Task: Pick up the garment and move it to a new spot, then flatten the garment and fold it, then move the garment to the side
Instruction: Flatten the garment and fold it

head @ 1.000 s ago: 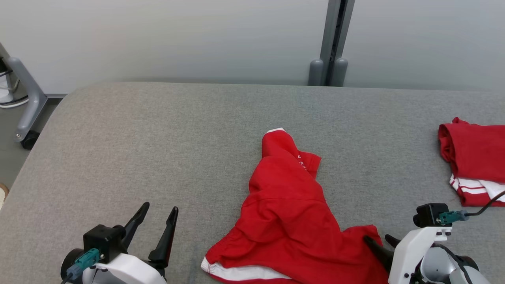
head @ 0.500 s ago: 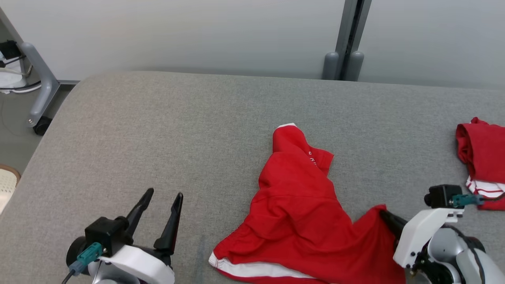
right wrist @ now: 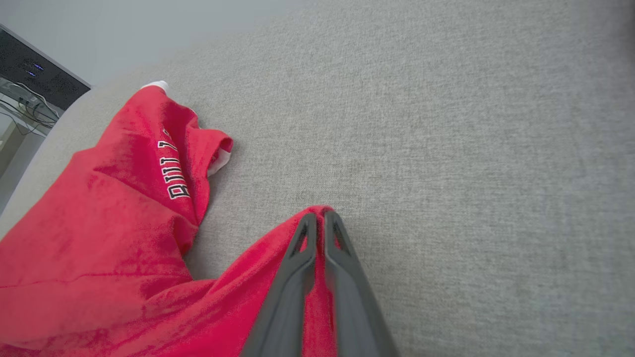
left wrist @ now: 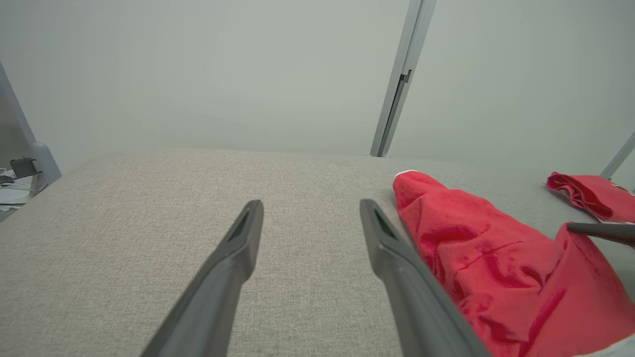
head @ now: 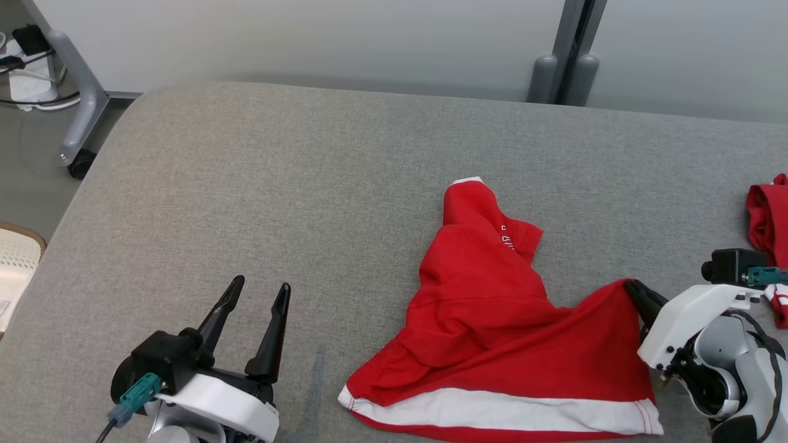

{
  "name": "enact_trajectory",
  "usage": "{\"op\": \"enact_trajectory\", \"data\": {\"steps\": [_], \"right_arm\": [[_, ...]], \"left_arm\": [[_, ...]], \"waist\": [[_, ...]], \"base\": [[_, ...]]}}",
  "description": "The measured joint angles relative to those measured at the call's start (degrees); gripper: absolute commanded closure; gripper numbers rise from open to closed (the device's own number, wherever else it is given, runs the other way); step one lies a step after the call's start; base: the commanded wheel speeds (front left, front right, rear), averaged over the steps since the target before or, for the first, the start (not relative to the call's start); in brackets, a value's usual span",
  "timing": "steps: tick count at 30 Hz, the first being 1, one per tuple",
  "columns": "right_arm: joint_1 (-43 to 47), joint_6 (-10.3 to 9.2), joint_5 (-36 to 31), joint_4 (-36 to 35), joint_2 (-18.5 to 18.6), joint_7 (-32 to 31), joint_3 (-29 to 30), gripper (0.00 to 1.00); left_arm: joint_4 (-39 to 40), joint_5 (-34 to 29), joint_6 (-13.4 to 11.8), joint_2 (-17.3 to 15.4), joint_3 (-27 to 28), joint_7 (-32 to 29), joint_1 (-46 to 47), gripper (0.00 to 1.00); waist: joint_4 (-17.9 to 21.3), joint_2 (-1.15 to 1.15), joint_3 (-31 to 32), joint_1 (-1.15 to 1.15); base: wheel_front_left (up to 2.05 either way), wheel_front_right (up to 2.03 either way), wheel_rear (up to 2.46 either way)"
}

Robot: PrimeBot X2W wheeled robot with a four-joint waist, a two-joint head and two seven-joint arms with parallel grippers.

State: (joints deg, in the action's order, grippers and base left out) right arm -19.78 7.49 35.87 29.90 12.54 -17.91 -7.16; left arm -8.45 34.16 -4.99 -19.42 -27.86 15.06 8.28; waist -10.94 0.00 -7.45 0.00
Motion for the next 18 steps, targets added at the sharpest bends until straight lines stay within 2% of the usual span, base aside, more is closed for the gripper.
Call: {"op": "enact_trajectory", "data": {"steps": [1,8,18], "right_arm": [[-0.28,0.00,0.00,0.47,-0.09,0.53,0.08,0.00],[-0.85,0.00,-0.01,1.51,0.11,5.55,-0.53,0.00],[2.61,0.00,-0.35,-8.01,0.65,18.16,-1.05,0.00]], "left_arm": [[-0.18,-0.41,0.34,0.34,0.57,0.03,-0.13,0.00],[0.59,-4.07,2.25,2.65,5.83,0.03,-1.59,0.00],[2.31,-8.89,4.31,4.69,13.67,0.04,-6.05,0.00]], "waist": [[0.07,0.00,0.08,0.00],[1.46,0.00,1.54,0.00],[5.07,0.00,5.25,0.00]], "base": [[0.00,0.00,0.00],[0.00,0.00,0.00],[0.00,0.00,0.00]]}}
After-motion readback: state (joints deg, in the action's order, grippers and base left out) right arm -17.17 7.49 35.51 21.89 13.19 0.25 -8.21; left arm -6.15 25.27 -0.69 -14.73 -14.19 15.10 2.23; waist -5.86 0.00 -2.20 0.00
